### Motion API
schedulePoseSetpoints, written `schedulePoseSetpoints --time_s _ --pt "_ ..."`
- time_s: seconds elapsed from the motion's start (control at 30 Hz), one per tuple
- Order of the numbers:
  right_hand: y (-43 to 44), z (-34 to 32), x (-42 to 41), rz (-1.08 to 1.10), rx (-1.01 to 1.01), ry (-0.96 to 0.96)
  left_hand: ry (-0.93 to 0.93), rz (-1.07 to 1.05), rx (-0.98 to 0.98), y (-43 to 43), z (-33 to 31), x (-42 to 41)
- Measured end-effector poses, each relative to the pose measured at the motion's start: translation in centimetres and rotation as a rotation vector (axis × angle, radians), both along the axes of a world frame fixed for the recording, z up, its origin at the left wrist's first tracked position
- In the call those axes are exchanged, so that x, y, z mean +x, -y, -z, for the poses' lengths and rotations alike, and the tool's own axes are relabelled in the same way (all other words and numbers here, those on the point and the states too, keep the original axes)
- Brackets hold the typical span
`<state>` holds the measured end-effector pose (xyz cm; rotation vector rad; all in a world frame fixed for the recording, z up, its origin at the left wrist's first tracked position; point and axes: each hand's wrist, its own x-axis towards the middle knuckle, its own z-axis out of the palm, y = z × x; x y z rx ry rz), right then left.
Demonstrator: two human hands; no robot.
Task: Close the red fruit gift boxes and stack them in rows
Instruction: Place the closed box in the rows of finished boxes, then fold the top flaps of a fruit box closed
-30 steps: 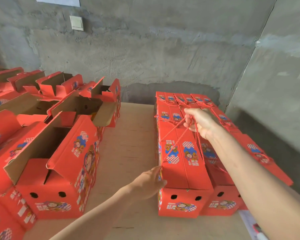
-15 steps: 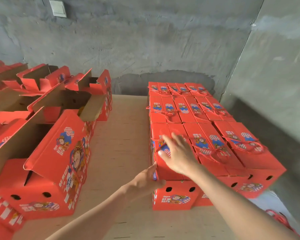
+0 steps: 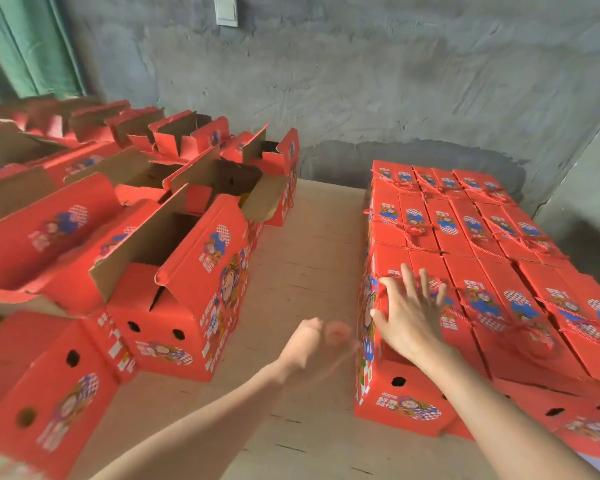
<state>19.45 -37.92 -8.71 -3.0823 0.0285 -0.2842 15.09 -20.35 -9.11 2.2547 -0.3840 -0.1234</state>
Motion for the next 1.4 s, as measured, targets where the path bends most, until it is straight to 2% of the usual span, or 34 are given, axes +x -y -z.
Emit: schedulePoseSetpoints --time_s 0.07,0.17,0.23,0.3,0.37,0.43,0.57,0.63,0.7,0.83,0.97,1.03,1.13,1.2,1.3,1.4 --pt "-3.3 -0.3 -0.5 -0.196 0.208 0.114 0.055 -0.141 -0.064 -3.3 -1.2 -0.2" --pt "-9.4 0.1 -1.9 -0.463 0.498 0.044 0.112 -0.383 -0.144 -9.2 -2.1 -0.5" --pt "-13.5 1.3 -2.6 -0.606 0.496 -0.002 0.095 -0.507 -0.199 -13.4 -2.4 -0.7" --pt "-17.5 2.9 -3.1 -0.661 0.479 -0.213 0.117 -0.590 -0.255 -17.1 -2.6 -1.1" --pt "-21.4 4.8 -3.3 -0.617 0.493 -0.302 0.176 -0.635 -0.279 -20.0 -2.7 -1.5" --pt "-25.0 6.2 -4.0 -0.465 0.541 -0.212 0.222 -0.652 -0.262 -22.3 -2.4 -2.0" --pt "-29.1 7.3 -4.5 -0.034 0.820 -0.048 0.219 -0.681 -0.299 -24.9 -1.4 -2.5" --pt "-30.2 7.4 -4.0 0.071 0.963 -0.008 0.217 -0.675 -0.326 -25.0 -0.6 -2.7" --pt "-31.0 7.3 -3.5 0.083 1.090 0.041 0.207 -0.651 -0.364 -24.7 -0.1 -2.7" --pt "-30.9 7.1 -2.9 0.088 1.031 0.052 0.188 -0.573 -0.469 -23.7 -0.4 -2.0" --pt "-26.9 6.7 -3.0 0.226 0.947 0.025 0.160 -0.425 -0.620 -22.9 -2.7 -1.8" --pt "-23.8 6.4 -3.5 0.233 0.924 0.054 0.080 -0.278 -0.651 -22.3 -3.4 -2.7" --pt "-19.9 5.6 -4.9 0.146 0.943 0.102 -0.096 0.057 -0.581 -20.9 -3.6 -4.6" --pt "-17.7 5.5 -5.7 0.185 0.851 0.056 -0.163 0.183 -0.613 -20.2 -3.8 -5.4" --pt "-15.3 5.1 -6.9 0.302 0.811 -0.189 -0.100 0.040 -0.804 -20.2 -4.8 -4.9" --pt "-13.1 4.9 -8.0 0.260 0.777 -0.256 0.153 -0.256 -0.849 -21.0 -5.2 -3.2"
